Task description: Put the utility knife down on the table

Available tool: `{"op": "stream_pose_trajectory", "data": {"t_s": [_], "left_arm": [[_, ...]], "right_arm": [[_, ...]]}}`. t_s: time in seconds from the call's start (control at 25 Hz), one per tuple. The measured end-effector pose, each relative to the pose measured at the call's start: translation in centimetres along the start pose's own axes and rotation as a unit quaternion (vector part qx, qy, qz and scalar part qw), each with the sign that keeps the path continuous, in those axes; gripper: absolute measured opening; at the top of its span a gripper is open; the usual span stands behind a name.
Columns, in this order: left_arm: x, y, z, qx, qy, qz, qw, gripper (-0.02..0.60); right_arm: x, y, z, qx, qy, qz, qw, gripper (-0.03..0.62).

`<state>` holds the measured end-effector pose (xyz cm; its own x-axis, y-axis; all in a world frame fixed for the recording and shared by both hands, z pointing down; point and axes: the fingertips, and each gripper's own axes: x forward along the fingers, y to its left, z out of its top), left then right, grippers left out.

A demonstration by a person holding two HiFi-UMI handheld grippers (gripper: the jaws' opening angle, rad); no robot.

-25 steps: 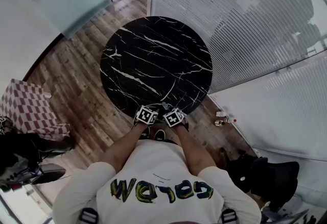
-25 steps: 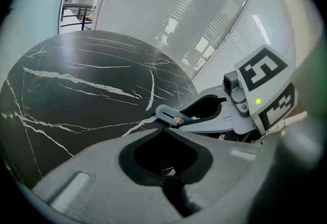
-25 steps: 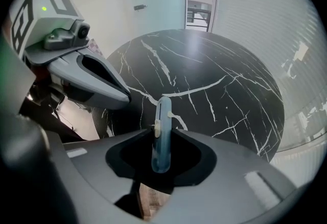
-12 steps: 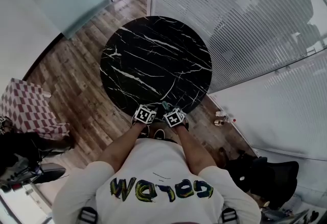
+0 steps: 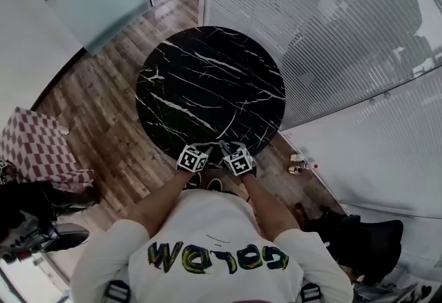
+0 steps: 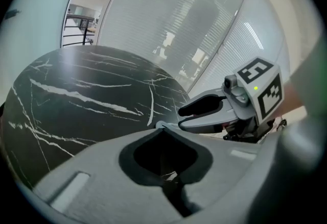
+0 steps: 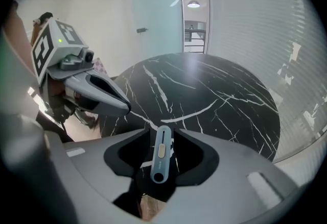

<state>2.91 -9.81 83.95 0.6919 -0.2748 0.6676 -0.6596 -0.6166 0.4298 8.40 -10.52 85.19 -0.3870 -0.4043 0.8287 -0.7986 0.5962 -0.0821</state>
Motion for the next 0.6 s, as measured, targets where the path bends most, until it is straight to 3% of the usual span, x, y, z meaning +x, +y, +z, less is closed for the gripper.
{"op": "stream_pose_trajectory", "data": {"t_s": [0.4,0.6], "left_arm": [[-5.7,-1.3,5.8,0.022,-0.091,-0.015,0.9955,0.002],[-8.5,-3.7,8.8,0.081,-0.133,-0.016,0.9876,0.002]], "right_arm": [[-5.9,-0.3,6.5,0.010,-0.127,0.009,0.992,0.123],[-9.8,0.6,10.0,0.010,-0.190,0.022,0.982,0.103]]}}
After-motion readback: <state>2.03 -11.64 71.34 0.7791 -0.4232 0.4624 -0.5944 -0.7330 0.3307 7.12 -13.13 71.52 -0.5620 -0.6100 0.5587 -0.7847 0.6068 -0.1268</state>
